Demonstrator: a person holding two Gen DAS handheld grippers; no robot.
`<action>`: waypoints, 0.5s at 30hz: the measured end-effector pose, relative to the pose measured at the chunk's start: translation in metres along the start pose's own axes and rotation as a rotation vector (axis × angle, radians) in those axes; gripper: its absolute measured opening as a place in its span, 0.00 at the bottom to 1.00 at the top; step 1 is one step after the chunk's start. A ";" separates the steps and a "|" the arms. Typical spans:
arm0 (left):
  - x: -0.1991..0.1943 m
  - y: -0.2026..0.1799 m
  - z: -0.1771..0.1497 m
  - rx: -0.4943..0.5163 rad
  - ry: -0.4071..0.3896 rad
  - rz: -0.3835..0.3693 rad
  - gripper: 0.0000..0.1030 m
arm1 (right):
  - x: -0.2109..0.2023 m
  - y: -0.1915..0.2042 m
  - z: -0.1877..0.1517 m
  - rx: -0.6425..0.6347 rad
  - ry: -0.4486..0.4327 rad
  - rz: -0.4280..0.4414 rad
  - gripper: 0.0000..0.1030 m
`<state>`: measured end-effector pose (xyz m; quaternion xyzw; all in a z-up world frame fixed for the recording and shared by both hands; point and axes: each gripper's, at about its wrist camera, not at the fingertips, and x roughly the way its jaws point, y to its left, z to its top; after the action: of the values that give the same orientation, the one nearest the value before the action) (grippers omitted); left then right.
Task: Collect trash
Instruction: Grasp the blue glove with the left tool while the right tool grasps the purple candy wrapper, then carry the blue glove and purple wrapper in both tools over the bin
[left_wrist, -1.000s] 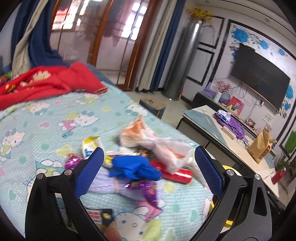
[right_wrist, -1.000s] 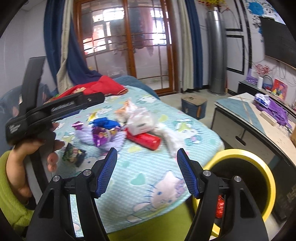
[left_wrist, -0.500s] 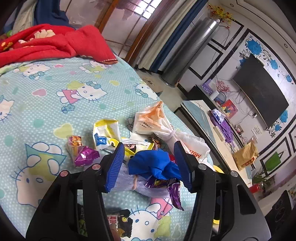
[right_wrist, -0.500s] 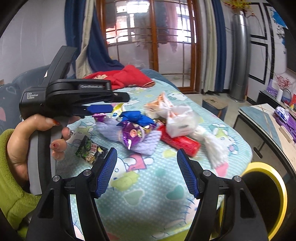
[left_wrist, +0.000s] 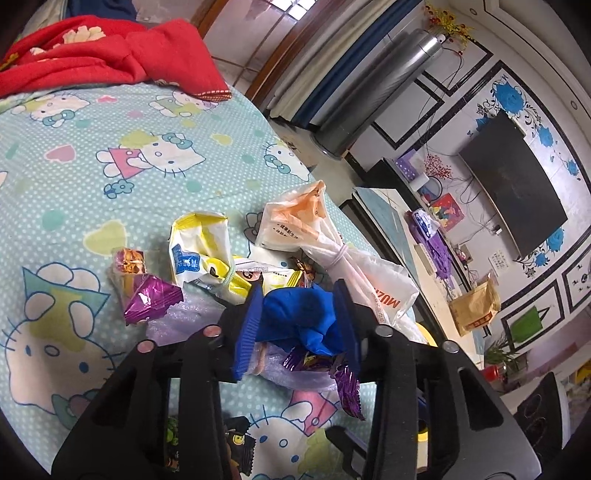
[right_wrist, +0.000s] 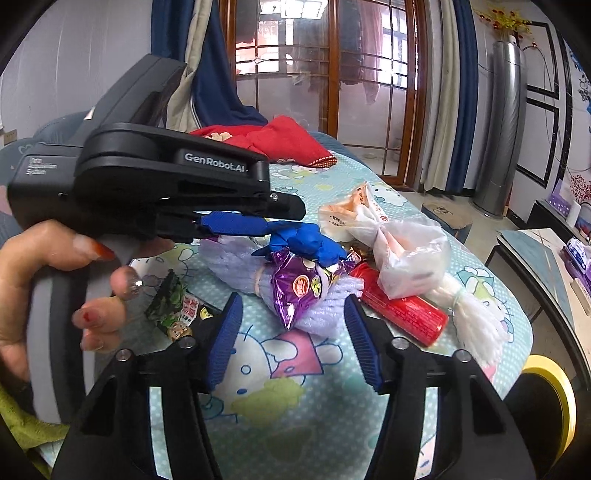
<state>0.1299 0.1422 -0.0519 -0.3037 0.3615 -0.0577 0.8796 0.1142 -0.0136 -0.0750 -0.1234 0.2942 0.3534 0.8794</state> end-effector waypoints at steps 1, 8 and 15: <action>0.001 0.001 0.000 -0.003 0.005 -0.003 0.25 | 0.002 0.000 0.001 -0.002 0.003 0.002 0.45; 0.003 0.002 -0.004 -0.007 0.018 -0.011 0.09 | 0.005 0.001 -0.002 0.003 0.014 0.011 0.22; -0.003 -0.005 -0.007 0.018 -0.006 -0.036 0.02 | -0.006 -0.003 -0.004 0.029 -0.018 0.001 0.20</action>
<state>0.1238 0.1361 -0.0512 -0.3025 0.3529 -0.0761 0.8821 0.1105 -0.0211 -0.0747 -0.1071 0.2914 0.3508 0.8835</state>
